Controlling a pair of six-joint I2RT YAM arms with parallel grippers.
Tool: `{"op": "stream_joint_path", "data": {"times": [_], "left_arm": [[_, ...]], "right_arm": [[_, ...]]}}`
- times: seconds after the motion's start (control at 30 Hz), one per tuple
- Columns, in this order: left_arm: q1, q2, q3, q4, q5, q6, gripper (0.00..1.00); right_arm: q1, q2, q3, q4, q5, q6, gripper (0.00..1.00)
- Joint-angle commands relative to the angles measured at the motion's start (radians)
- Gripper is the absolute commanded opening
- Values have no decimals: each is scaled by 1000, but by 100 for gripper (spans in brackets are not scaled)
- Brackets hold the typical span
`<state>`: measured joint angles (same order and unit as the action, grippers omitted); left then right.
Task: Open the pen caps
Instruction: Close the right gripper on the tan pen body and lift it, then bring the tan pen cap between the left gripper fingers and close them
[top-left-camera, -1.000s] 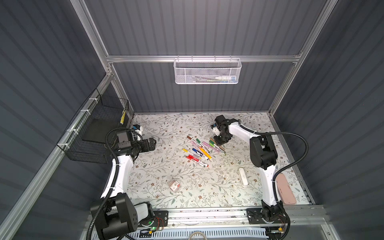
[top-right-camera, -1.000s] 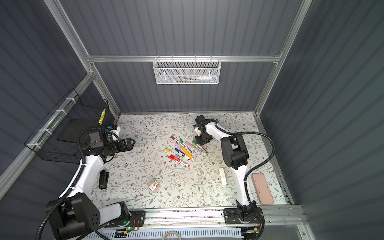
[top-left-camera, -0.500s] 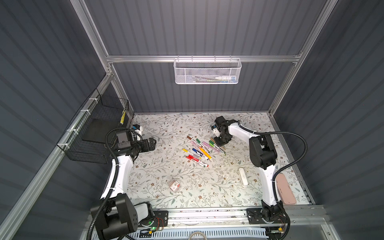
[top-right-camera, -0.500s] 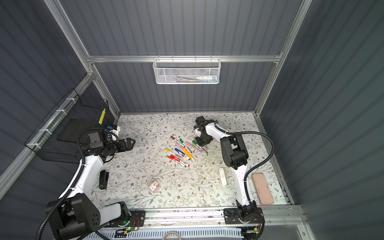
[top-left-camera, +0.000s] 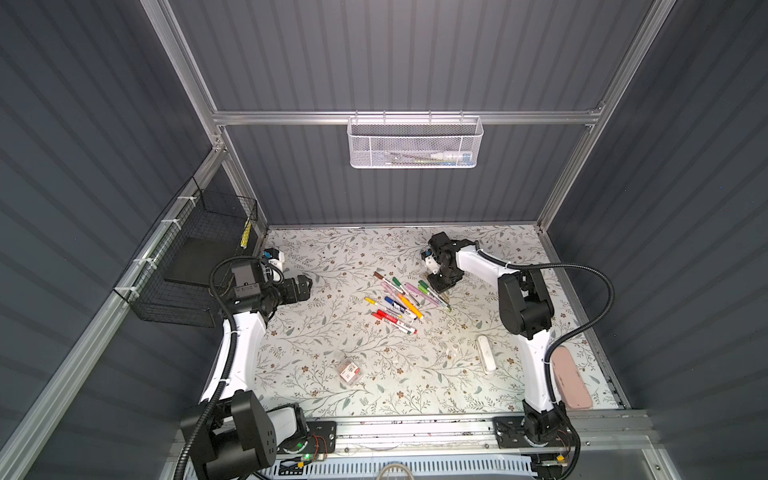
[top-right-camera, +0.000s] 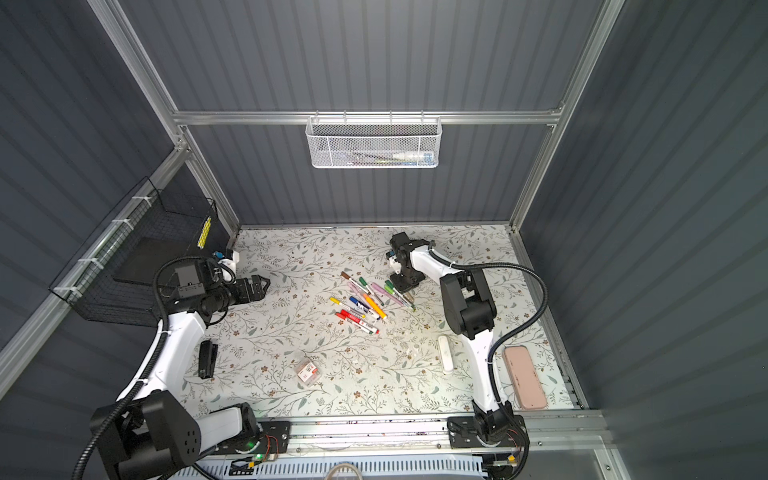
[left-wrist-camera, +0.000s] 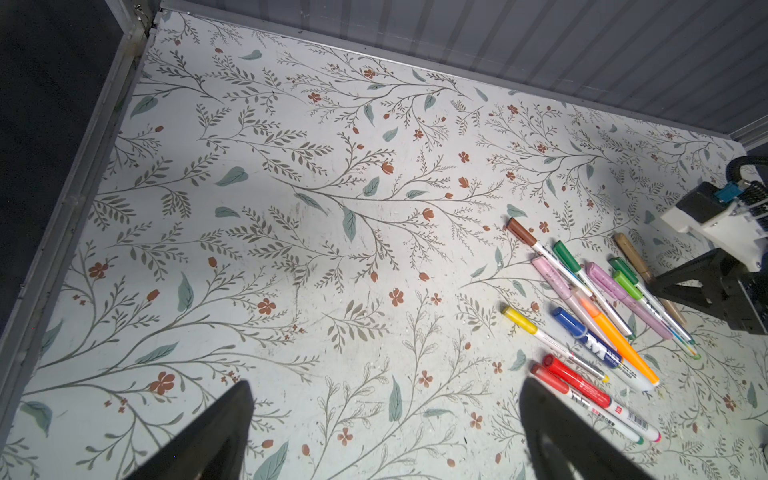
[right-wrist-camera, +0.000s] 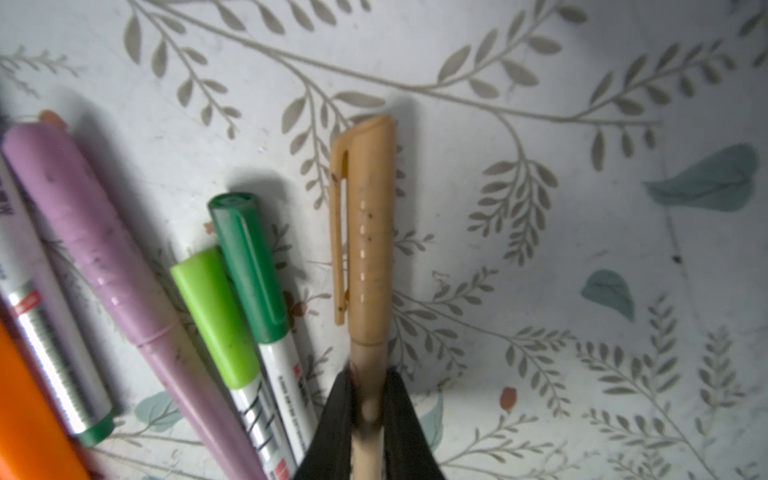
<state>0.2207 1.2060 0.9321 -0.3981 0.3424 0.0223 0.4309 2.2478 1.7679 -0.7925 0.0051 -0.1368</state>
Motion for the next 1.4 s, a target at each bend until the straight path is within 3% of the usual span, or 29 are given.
{"op": "stream_joint_path", "data": {"times": [0.0, 0.1, 0.2, 0.37, 0.47, 0.53, 0.63, 0.73, 0.8, 0.97, 1.17, 1.37], "left_arm": [[9, -23, 41, -35, 25, -1, 100], [8, -22, 79, -70, 71, 2, 100], [6, -11, 138, -106, 192, -19, 100], [2, 36, 225, -40, 486, -123, 100], [-15, 64, 233, 169, 610, -294, 100], [-53, 88, 212, 388, 650, -464, 100], [-119, 142, 183, 705, 657, -687, 100], [-187, 214, 185, 937, 683, -813, 100], [-240, 249, 216, 976, 713, -780, 100], [-350, 314, 325, 777, 725, -569, 100], [-400, 347, 270, 917, 726, -590, 98], [-434, 345, 288, 775, 702, -473, 92]], "right_arm": [[-5, -41, -29, 0, 46, -23, 4], [-15, -105, -43, 12, 54, -22, 2], [-19, -187, -55, 9, 27, -8, 1], [-17, -377, -135, 56, -215, 76, 1], [-4, -494, -186, 124, -394, 150, 2], [23, -560, -215, 174, -454, 197, 2], [71, -648, -287, 320, -466, 311, 2], [126, -702, -349, 483, -459, 417, 2], [166, -710, -354, 537, -436, 445, 2], [252, -689, -322, 606, -377, 457, 2], [274, -652, -301, 663, -308, 482, 2], [280, -610, -262, 671, -285, 479, 2]]}}
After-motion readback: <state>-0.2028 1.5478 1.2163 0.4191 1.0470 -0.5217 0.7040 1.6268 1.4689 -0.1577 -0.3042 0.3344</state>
